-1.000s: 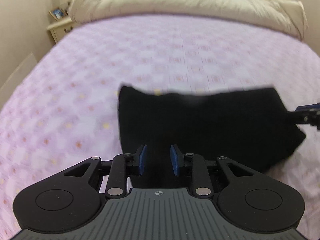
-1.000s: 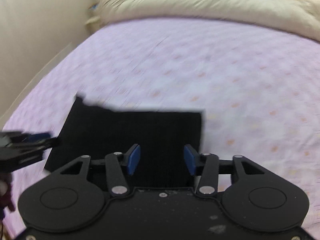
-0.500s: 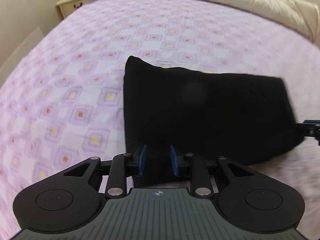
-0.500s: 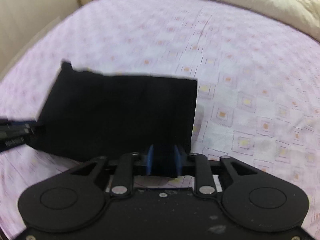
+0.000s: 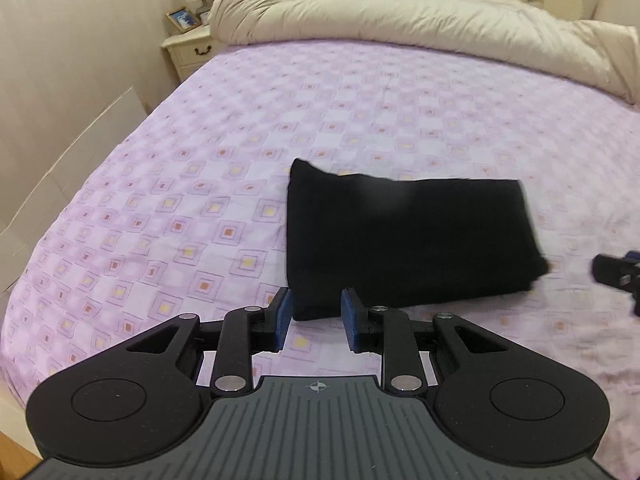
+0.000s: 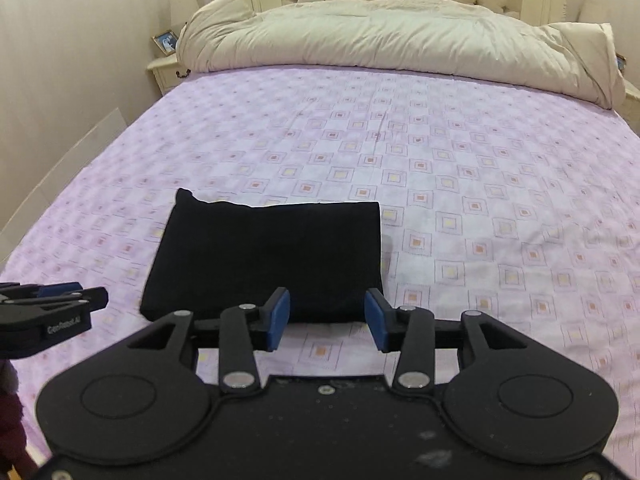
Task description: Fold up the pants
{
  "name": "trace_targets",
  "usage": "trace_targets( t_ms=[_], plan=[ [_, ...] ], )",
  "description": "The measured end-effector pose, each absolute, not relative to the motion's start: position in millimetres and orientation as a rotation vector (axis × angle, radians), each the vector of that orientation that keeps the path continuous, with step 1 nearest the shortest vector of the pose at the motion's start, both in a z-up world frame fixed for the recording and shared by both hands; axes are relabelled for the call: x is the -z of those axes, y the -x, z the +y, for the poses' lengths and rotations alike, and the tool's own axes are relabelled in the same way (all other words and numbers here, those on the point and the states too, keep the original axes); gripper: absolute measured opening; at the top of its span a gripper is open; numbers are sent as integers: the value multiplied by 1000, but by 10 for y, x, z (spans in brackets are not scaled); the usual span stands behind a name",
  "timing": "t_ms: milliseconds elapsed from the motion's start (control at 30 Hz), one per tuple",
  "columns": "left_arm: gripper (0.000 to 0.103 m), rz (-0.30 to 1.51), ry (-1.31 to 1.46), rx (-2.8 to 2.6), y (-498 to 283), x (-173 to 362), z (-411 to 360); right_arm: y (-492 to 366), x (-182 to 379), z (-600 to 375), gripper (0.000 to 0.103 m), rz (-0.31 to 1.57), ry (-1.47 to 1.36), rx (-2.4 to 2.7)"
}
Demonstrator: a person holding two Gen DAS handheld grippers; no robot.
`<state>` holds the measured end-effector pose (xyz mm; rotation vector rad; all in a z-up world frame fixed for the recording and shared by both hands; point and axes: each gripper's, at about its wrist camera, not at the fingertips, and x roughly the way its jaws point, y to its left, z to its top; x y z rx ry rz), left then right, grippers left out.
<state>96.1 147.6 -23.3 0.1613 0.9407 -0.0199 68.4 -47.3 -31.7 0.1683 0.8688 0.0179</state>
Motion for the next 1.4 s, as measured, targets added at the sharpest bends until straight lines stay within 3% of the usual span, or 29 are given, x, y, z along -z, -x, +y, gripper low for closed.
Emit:
trace_targets(
  t_ms=[567, 1400],
  plan=[
    [26, 938, -84, 75, -489, 3, 1459, -112, -7, -338, 45, 876, -178, -42],
    [26, 916, -105, 73, -332, -58, 1438, 54, -95, -318, 46, 849, -181, -42]
  ],
)
